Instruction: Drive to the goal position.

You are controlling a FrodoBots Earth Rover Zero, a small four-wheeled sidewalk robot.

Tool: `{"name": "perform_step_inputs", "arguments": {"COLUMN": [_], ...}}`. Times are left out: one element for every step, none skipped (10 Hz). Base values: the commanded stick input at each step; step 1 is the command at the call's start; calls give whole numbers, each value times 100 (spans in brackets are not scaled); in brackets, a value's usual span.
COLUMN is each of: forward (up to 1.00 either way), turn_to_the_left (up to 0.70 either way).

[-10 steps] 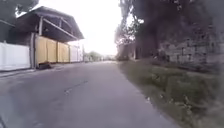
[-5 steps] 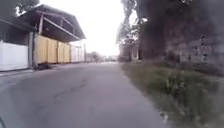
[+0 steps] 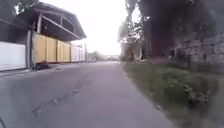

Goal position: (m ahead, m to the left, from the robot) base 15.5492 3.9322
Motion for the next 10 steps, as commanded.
{"name": "perform_step_inputs", "arguments": {"forward": [100, 100, 100, 100, 100, 100, 100, 100, 100, 100], "turn_to_the_left": [-28, -40, -40, -20, 0, 0, 0, 0, 0, 0]}}
